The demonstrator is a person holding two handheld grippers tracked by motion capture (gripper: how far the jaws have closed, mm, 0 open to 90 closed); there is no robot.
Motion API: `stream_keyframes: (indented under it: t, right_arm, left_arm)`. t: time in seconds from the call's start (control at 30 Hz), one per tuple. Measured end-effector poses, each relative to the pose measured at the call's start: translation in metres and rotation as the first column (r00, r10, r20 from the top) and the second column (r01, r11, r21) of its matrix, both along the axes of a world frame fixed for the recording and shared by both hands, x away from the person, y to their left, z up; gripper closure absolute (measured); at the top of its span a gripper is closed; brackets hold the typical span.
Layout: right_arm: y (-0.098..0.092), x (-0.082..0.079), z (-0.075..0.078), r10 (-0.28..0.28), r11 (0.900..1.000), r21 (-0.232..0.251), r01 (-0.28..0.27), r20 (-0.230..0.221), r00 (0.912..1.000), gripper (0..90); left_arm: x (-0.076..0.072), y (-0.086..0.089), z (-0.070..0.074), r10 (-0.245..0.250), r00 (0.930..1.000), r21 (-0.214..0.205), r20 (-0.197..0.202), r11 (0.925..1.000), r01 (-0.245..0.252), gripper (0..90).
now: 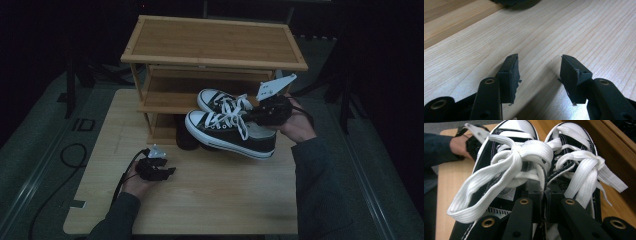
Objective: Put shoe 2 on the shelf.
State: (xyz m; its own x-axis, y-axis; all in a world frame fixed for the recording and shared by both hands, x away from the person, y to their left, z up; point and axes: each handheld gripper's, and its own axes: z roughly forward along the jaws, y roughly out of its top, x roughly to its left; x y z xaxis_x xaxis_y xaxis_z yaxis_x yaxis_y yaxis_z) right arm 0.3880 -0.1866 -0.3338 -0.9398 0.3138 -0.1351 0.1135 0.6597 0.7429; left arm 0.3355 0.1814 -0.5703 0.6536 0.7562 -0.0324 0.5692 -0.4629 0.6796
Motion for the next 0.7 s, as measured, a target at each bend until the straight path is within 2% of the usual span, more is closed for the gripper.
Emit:
stream_keyframes:
  t: [0.33, 0.5, 0.7]
  right_arm:
    - [0.011, 0.018, -0.004, -0.058, 0.9983, 0.001, 0.058, -0.001, 0.9983, 84.8]
    - [0.014, 0.023, -0.002, -0.082, 0.9966, 0.015, 0.082, 0.015, 0.9965, 84.7]
    - [0.021, 0.030, -0.003, -0.133, 0.9910, 0.025, 0.132, 0.038, 0.9904, 84.6]
  left_arm:
    - [0.000, 0.000, 0.000, 0.000, 1.0000, 0.000, 0.000, 1.0000, 0.000, 50.0]
    - [0.000, 0.000, 0.000, 0.000, 1.0000, 0.002, 0.001, 1.0000, 0.000, 50.0]
    - [0.000, 0.000, 0.000, -0.001, 1.0000, 0.000, 0.000, 1.0000, 0.001, 50.0]
